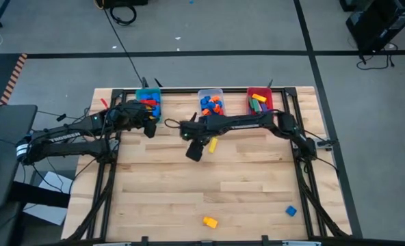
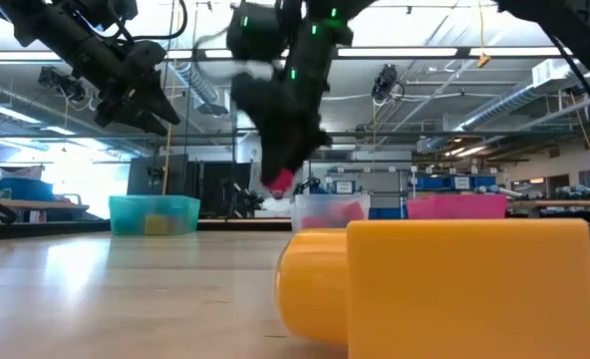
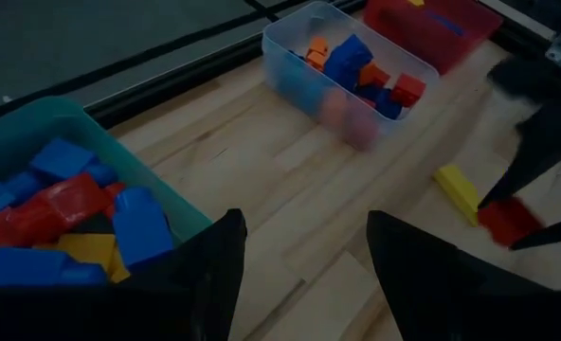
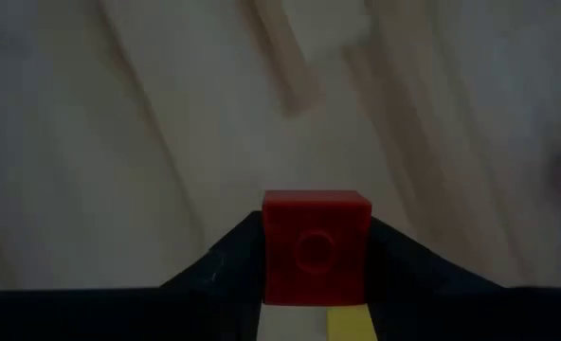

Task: Sort blocks by size
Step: Put the red 4 stud game piece into the transparent bin

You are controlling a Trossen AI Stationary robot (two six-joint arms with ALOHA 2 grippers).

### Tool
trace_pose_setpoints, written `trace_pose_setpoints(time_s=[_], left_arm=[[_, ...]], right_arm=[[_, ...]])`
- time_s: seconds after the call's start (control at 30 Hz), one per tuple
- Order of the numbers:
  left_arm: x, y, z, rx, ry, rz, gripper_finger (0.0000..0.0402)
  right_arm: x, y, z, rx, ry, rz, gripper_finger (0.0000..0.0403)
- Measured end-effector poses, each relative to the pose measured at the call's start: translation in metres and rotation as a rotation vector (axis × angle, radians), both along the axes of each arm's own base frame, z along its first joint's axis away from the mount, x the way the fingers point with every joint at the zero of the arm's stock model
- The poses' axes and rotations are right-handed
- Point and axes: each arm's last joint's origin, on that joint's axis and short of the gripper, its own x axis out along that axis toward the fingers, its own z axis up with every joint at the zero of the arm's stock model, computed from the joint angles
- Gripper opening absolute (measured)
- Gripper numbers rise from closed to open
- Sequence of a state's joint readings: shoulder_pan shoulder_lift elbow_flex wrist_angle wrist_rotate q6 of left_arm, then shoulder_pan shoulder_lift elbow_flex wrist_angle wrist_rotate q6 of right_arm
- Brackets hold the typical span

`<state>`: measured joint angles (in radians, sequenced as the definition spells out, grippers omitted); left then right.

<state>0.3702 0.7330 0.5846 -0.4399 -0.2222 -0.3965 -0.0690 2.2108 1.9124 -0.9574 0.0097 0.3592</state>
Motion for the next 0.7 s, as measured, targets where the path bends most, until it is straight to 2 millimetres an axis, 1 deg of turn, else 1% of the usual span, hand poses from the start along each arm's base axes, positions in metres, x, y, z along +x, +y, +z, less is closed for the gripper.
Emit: trace_pose_setpoints(time_s=[0.13,0.3,0.37,0.47,0.53,0.63,0.7], left_arm=[[0.0,0.0,0.0,-0.005,-0.002,-0.007,0.0229],[0.0,0.0,0.0,-0.006,-0.003,-0.009,0.0229],[0.0,0.0,0.0,-0.005,-0.004,-0.009,0.0229],[0.0,0.0,0.0,-0.006,-0.004,-0.009,0.0229],[0.0,0.0,0.0,-0.006,-0.004,-0.009,0.0229],[0.0,0.0,0.0,-0.006,-0.005,-0.009,0.0229],[0.0,0.0,0.0,-0.007,-0.004,-0.009,0.0229]], right_arm=[[-0.008,-0.009,0.036,-0.039,-0.088,-0.04,0.0147],[-0.03,-0.038,0.084,-0.099,-0.2,-0.152,0.0147],[-0.038,-0.052,0.096,-0.113,-0.225,-0.191,0.0147],[-0.047,-0.076,0.104,-0.129,-0.237,-0.246,0.0147],[-0.054,-0.093,0.104,-0.137,-0.227,-0.282,0.0147],[-0.06,-0.117,0.097,-0.14,-0.191,-0.336,0.0147],[-0.063,-0.129,0.086,-0.136,-0.161,-0.363,0.0147]])
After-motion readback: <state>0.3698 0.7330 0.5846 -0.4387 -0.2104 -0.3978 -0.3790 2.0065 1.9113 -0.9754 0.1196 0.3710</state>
